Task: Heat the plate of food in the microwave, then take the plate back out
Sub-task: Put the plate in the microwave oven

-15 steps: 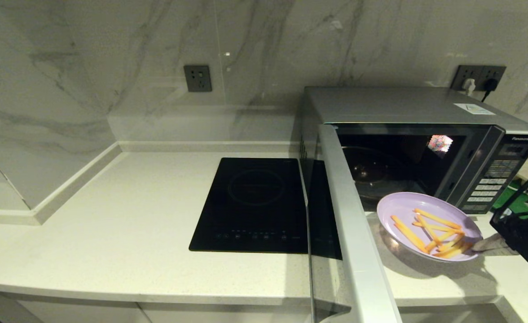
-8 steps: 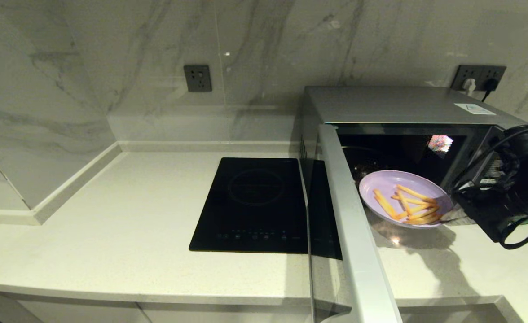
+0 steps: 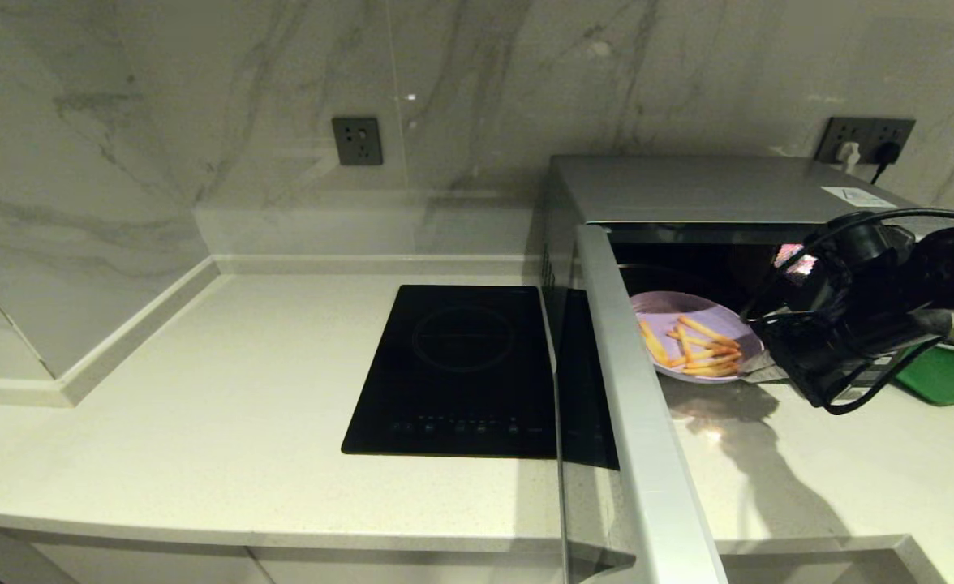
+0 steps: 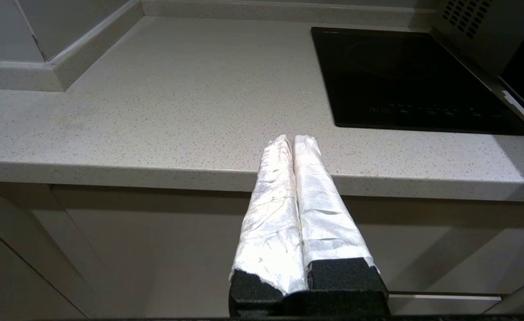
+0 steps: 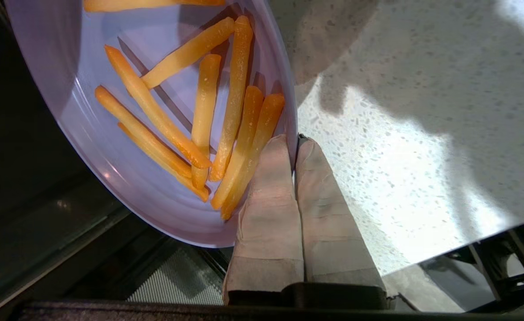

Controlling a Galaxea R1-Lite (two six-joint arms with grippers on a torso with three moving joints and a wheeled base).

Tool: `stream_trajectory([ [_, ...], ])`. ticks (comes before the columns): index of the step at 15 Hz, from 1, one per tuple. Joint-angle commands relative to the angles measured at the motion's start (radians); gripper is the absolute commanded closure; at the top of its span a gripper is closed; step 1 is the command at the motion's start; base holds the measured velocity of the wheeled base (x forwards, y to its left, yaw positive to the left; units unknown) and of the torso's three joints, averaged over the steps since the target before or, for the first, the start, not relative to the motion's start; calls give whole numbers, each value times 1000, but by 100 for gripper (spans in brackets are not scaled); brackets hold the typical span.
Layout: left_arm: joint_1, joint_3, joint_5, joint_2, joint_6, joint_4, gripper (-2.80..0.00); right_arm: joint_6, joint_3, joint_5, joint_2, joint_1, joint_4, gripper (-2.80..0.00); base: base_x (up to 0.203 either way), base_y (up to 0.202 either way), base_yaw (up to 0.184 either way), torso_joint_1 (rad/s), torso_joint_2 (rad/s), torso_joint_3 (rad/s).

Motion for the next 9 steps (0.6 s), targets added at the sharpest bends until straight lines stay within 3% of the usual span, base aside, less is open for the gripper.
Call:
stream_trajectory([
  [1, 0, 0, 0, 0, -1, 0, 0, 10, -34, 1, 49, 3, 2, 0, 0, 0, 0, 0, 0, 0],
  [9, 0, 0, 0, 0, -1, 0, 0, 10, -157, 0, 136, 3, -11, 0, 0, 0, 0, 0, 0, 0],
])
